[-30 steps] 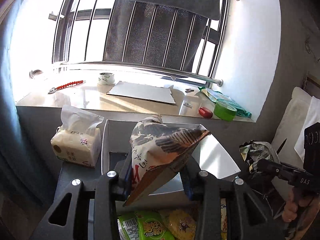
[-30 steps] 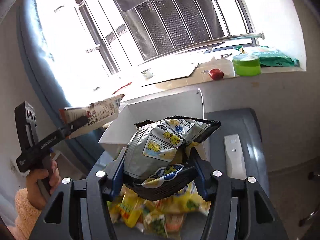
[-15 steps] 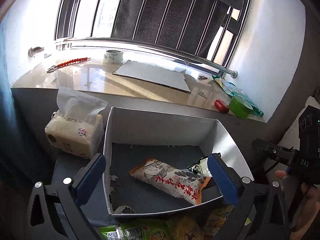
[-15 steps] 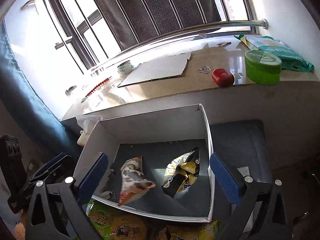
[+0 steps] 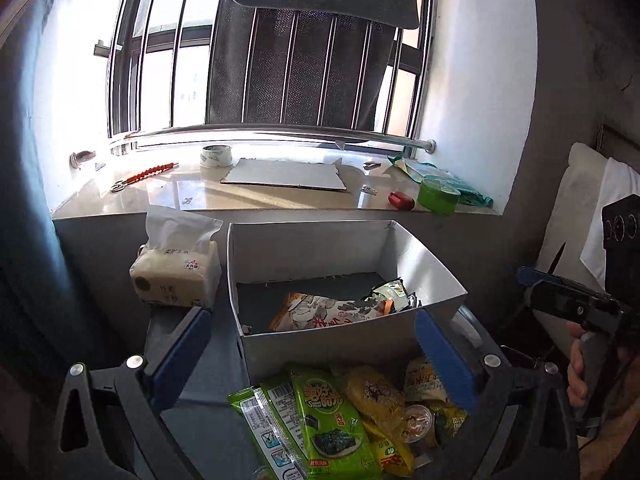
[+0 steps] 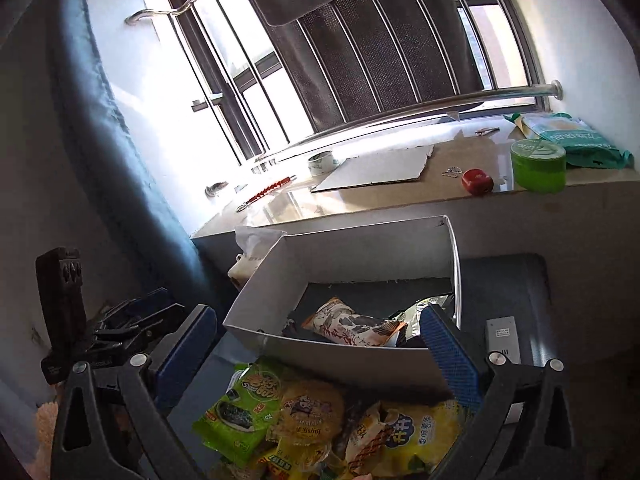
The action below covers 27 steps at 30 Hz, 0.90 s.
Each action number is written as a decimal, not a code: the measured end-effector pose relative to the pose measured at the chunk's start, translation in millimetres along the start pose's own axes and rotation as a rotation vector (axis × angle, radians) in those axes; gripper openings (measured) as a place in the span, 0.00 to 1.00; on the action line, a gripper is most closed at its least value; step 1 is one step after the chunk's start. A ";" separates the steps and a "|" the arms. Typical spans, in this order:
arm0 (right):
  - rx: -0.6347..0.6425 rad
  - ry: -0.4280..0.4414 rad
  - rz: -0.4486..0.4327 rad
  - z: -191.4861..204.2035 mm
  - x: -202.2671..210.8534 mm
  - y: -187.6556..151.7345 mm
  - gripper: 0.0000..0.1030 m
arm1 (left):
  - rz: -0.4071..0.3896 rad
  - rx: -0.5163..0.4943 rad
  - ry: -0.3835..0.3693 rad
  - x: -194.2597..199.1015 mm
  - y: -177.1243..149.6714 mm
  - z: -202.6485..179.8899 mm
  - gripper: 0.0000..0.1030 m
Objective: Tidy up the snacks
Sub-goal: 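Grasp the green seaweed pack with the left tool while the right grasps a green pea bag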
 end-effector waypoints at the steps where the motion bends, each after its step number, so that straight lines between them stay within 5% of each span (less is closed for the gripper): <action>1: 0.025 -0.002 -0.009 5.9 8.2 -8.8 1.00 | -0.009 -0.007 -0.007 8.8 -5.3 -5.0 1.00; 9: 0.054 -0.063 -0.095 22.9 62.5 -84.5 1.00 | -0.014 -0.009 -0.023 61.1 -67.9 -32.2 1.00; 16: -0.112 -0.094 -0.002 -1.5 72.1 -150.8 1.00 | 0.016 0.073 -0.023 72.1 -117.5 -33.4 1.00; 27: -0.032 -0.154 0.098 -7.7 19.0 -165.9 1.00 | 0.035 0.079 -0.033 71.7 -127.9 -35.1 1.00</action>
Point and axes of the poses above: each gripper's, at about its wrist camera, not at the fingertips, and x roughly against the way its jaws point, z to its left, y to its top, the point moved 9 cm from there along -x, roughly the way its jaws point, and after that the axes turned 5 degrees about -z, right-handed, at the moved point
